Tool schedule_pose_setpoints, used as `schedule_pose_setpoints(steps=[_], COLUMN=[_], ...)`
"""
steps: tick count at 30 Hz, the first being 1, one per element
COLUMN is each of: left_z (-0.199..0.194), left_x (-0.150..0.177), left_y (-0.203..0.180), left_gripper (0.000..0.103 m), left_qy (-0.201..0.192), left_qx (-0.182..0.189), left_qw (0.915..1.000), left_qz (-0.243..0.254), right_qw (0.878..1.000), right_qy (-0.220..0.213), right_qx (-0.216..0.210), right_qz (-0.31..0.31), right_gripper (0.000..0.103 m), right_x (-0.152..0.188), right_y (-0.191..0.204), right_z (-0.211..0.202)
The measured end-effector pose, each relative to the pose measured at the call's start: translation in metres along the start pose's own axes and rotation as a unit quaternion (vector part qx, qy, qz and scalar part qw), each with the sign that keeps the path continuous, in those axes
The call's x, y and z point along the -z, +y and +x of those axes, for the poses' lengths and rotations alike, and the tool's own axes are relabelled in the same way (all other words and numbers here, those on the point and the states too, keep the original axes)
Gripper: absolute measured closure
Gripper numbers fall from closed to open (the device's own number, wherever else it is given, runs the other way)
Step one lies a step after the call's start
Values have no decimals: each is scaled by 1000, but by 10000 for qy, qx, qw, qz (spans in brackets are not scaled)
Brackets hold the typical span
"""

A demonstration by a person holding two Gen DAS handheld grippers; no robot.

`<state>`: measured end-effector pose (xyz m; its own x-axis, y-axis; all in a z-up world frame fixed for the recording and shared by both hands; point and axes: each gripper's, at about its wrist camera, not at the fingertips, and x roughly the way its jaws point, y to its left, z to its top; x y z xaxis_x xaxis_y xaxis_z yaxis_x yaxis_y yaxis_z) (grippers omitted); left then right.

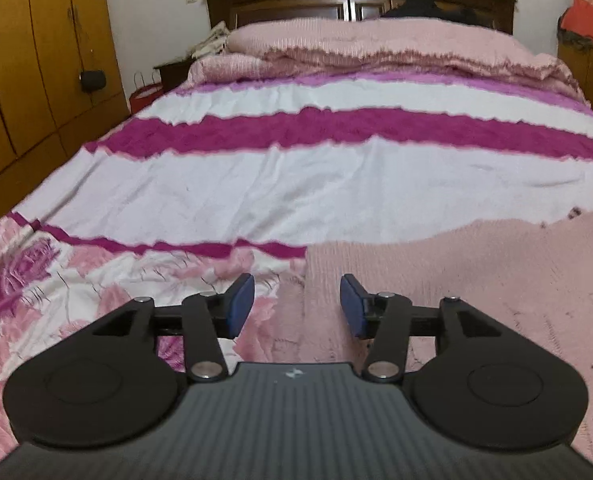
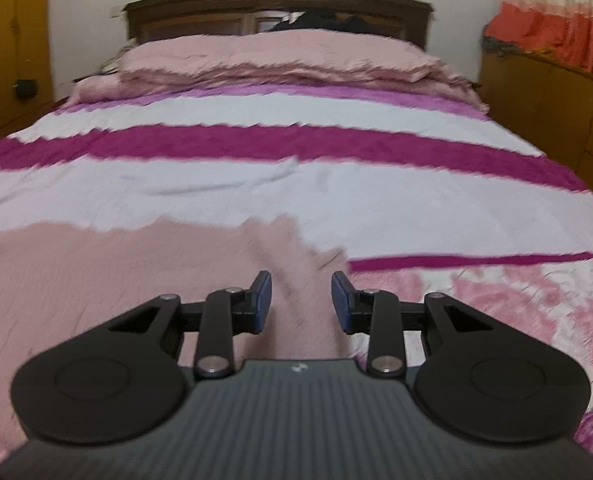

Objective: Fold small clothes

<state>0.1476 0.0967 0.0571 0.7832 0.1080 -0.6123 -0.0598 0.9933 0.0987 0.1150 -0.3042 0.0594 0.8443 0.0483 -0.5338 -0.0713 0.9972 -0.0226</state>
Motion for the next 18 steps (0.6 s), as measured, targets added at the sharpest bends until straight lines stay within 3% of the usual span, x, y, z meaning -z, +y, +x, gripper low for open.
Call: schedule_pose_setpoints(steps=[3, 5, 7, 9, 12, 18], left_z=[19, 28, 35, 36, 32, 1], left_x=[8, 13, 15, 14, 13, 10], left_y=[-4, -4, -2, -1, 2, 2], left_gripper=[47, 37, 31, 30, 30, 30], left_qy=[147, 118, 96, 120, 130, 57], left_qx=[-217, -376, -479, -469, -419, -347], left_qw=[9996, 9991, 9985, 9986, 9987, 9989], left_qz=[102, 186, 239, 230, 265, 301], right_qw=[9992, 9984, 9988, 9983, 9977, 9993], right_qy=[178, 138, 116, 183, 222, -324], right_qx=[244, 473, 475, 329, 236, -122], right_qz=[-259, -282, 24, 446, 603, 145], right_gripper=[65, 41, 34, 33, 33, 38], right_x=[7, 12, 15, 15, 11, -12], right_y=[2, -2, -12, -23, -27, -16], right_z=[13, 22, 28, 27, 24, 8])
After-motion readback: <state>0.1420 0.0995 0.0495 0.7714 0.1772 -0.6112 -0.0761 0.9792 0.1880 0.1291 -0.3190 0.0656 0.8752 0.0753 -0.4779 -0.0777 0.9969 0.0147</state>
